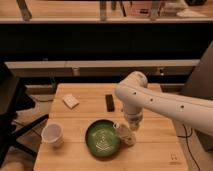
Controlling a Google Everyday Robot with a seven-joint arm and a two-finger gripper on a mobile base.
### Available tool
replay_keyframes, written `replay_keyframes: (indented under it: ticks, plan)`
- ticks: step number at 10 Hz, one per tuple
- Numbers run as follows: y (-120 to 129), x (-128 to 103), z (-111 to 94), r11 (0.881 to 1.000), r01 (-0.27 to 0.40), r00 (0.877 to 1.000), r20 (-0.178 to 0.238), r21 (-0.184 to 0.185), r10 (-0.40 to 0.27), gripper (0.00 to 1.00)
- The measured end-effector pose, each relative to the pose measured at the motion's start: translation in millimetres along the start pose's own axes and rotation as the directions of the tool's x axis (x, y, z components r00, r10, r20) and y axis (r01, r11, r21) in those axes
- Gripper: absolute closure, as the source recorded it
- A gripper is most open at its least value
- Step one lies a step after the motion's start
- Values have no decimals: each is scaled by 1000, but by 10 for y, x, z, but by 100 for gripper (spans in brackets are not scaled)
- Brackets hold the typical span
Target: Knock the bottle over
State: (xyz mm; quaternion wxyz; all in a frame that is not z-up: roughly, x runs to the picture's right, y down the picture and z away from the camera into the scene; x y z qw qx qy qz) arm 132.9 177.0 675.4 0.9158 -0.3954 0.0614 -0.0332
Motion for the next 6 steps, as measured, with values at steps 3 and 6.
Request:
replay_keyframes:
  ticks: [3, 6]
  plan:
    - [8, -119, -19, 1000, 20, 1000, 7, 0, -20, 100]
    - [-27, 134, 25, 1000, 12, 1000, -4, 2, -12, 94]
